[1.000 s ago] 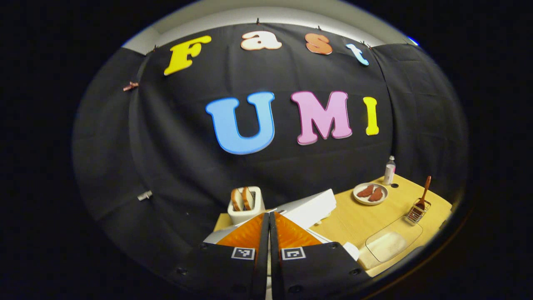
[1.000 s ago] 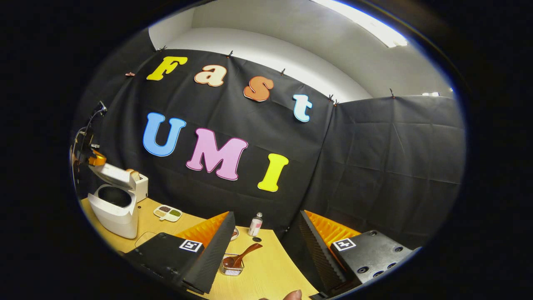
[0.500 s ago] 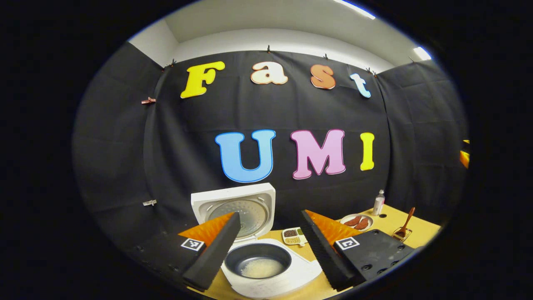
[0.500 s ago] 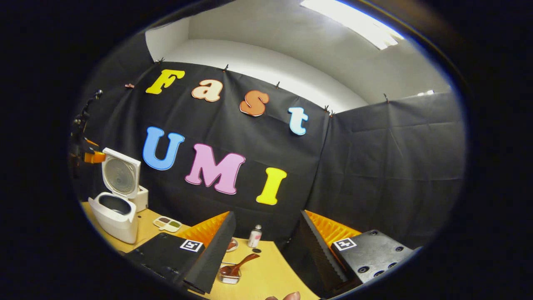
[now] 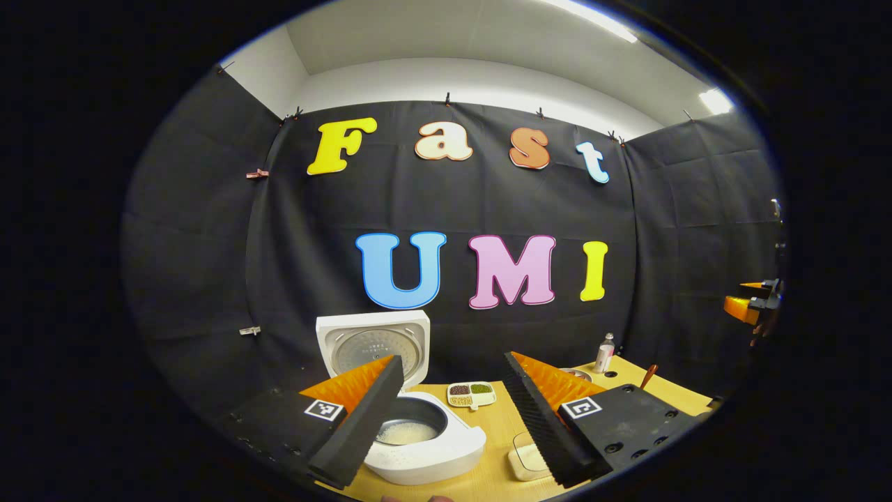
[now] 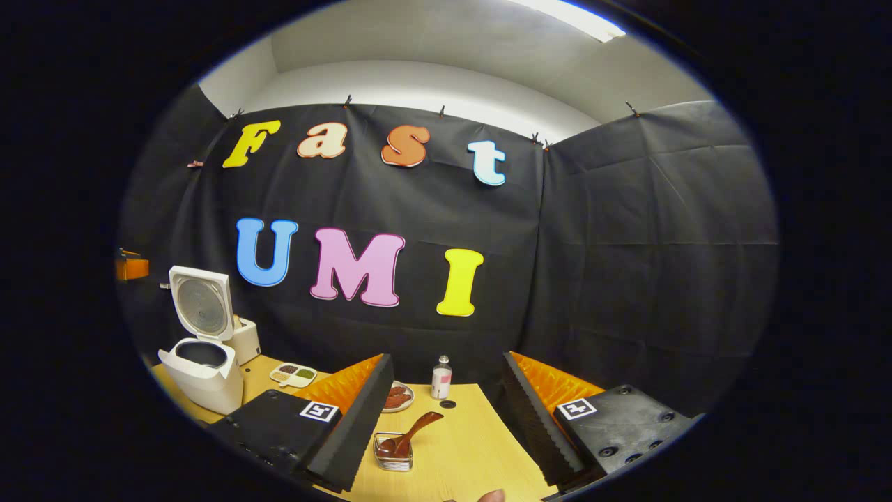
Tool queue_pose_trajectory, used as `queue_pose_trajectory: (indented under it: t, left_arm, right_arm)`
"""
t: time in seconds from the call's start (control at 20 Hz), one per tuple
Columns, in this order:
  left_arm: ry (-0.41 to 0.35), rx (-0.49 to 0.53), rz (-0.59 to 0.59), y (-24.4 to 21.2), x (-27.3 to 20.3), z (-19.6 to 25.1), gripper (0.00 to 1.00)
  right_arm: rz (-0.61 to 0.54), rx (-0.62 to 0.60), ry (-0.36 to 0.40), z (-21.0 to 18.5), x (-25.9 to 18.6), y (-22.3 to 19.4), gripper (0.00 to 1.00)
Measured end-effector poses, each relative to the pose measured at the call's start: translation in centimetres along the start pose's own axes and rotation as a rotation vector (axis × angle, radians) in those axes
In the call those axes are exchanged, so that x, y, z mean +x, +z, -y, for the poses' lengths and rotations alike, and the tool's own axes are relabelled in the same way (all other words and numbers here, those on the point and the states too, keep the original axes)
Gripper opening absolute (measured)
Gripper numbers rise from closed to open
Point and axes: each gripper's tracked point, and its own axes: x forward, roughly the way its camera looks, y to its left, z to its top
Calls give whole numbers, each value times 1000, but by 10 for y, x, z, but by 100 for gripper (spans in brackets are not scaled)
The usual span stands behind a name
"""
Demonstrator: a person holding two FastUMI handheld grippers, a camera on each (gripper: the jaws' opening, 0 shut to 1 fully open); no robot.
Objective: Close the left gripper, press the button to open the rice cooker; take a wooden spoon from the chopstick holder with the right hand, scoop a spoonful of rice and pour it into the rice cooker, then put the wooden spoon back into the chopstick holder.
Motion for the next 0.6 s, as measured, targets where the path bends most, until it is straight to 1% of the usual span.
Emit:
queue_pose_trajectory:
  t: [0.1,0.25,0.4,0.5,0.6]
  left_arm:
    - [22,5,-20,-4,-11,6,98]
    - [42,-30,-51,-12,-25,18,98]
    - [77,-16,-78,-20,-33,21,98]
    - [95,-8,-86,-20,-38,24,98]
    - [104,-25,-95,-22,-42,28,98]
  right_arm:
    - [-53,1,54,-2,14,-24,98]
    - [-126,53,129,-7,32,-64,98]
    - [-210,48,153,-7,52,-117,98]
    - [-265,50,186,-15,63,-148,98]
    - [-323,72,215,-24,75,-180,98]
